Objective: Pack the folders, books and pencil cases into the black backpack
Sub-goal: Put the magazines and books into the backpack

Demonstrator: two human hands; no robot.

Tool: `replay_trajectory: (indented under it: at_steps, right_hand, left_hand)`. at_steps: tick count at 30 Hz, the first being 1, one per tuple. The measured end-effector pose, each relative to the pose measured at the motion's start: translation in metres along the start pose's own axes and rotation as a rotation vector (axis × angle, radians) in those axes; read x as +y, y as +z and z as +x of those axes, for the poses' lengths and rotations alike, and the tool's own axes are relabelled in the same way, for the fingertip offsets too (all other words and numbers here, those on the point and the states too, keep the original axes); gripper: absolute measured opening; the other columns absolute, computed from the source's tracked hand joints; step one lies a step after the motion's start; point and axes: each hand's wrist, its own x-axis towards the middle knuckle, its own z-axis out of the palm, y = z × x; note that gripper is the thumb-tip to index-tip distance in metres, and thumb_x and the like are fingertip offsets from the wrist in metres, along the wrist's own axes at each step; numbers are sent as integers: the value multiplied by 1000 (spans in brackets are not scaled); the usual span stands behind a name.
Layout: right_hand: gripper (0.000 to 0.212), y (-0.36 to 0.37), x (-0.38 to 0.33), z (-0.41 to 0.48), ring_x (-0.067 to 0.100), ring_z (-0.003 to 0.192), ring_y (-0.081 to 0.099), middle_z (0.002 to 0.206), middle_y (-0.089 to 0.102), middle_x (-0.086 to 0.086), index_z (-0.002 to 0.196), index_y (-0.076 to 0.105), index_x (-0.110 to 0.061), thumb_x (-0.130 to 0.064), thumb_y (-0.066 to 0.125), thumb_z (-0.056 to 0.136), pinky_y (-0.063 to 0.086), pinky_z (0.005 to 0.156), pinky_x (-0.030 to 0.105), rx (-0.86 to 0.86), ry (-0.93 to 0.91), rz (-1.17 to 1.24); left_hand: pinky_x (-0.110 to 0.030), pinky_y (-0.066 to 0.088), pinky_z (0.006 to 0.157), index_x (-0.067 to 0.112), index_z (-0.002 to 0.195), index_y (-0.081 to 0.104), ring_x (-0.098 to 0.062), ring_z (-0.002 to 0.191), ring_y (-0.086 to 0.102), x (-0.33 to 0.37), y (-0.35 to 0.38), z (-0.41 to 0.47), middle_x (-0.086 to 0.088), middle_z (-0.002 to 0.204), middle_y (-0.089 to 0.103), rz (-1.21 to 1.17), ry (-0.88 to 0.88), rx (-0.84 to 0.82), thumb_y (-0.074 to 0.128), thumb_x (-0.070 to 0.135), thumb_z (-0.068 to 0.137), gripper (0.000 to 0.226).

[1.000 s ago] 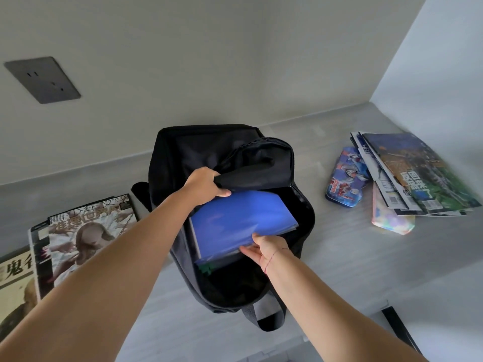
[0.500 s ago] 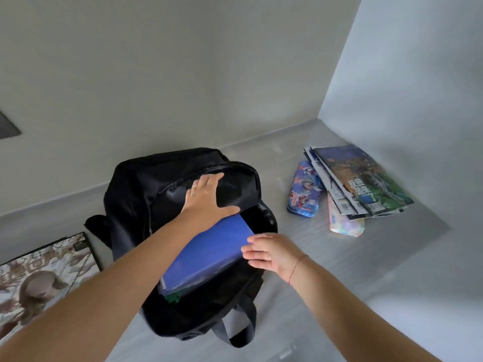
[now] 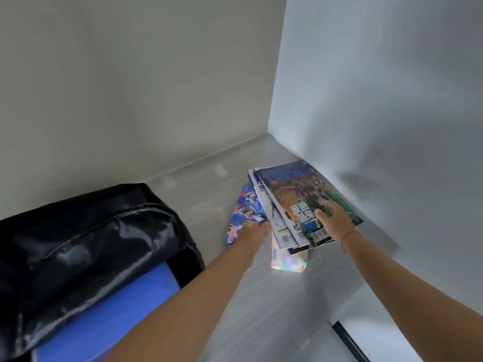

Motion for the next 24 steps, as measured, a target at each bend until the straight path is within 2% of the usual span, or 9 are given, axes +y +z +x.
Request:
replay_trajectory:
  at_steps: [2, 4, 6, 11, 13, 17, 19, 22, 24]
  right_hand:
    - [50, -13, 19, 24, 27, 136, 35, 147, 40, 12, 137, 44, -9, -26, 55, 92, 28, 113, 40, -60, 29, -75]
    - [58, -23, 34, 44, 28, 139, 31, 150, 35, 10, 142, 38, -13, -35, 55, 91, 26, 114, 45, -94, 67, -134]
    - [63, -29, 45, 58, 29, 137, 33, 149, 36, 10, 142, 36, -15, -42, 55, 89, 29, 112, 49, -99, 94, -155]
    - [62, -31, 57, 82, 31, 126, 45, 138, 48, 9, 139, 40, -22, -48, 55, 84, 40, 103, 51, -58, 103, -215]
    - [59, -31, 58, 90, 32, 129, 40, 139, 47, 9, 137, 43, -23, -43, 59, 83, 38, 104, 52, -32, 109, -210]
    - [53, -36, 57, 97, 31, 127, 39, 133, 49, 10, 131, 49, -23, -29, 66, 81, 37, 103, 50, -8, 133, -199]
    - [55, -38, 60, 101, 30, 126, 40, 133, 50, 9, 132, 48, -23, -27, 68, 80, 37, 103, 50, -23, 136, -177]
    - [57, -39, 60, 104, 30, 125, 41, 133, 50, 8, 133, 47, -23, -29, 67, 80, 38, 103, 51, -42, 148, -201]
    - [56, -35, 58, 101, 31, 127, 40, 135, 48, 9, 134, 45, -24, -34, 63, 83, 38, 103, 49, -32, 131, -253]
  left_hand:
    - [-26, 37, 57, 4, 79, 57, -22, 62, 49, -1, 24, 28, -14, 64, 54, -66, -41, 1, 61, 27, 84, 24]
    - [-36, 53, 78, 9, 99, 62, -27, 84, 64, -1, 43, 51, -14, 96, 69, -160, -63, 42, 64, 33, 73, 36]
    - [-46, 53, 90, 14, 108, 60, -30, 94, 66, -2, 54, 73, -12, 103, 69, -238, -78, 97, 64, 34, 69, 44]
    - [-48, 48, 94, 15, 131, 41, -32, 106, 59, 23, 70, 78, -11, 121, 59, -384, -143, 224, 71, 35, 59, 81]
    - [-47, 49, 93, 14, 130, 43, -33, 105, 59, 28, 72, 79, -12, 119, 60, -402, -158, 244, 74, 34, 57, 82]
    - [-45, 55, 86, 13, 112, 59, -29, 92, 65, 25, 73, 86, -9, 102, 68, -387, -145, 290, 78, 37, 61, 59]
    - [-48, 56, 84, 12, 111, 61, -32, 92, 66, 10, 75, 102, -10, 102, 69, -385, -146, 265, 84, 46, 48, 75]
    - [-54, 54, 83, 10, 121, 55, -40, 102, 64, -38, 85, 155, -18, 113, 66, -378, -167, 193, 91, 59, 20, 118]
    - [-52, 53, 86, 10, 123, 50, -38, 105, 63, -20, 89, 128, -17, 116, 65, -410, -164, 180, 92, 57, 20, 121]
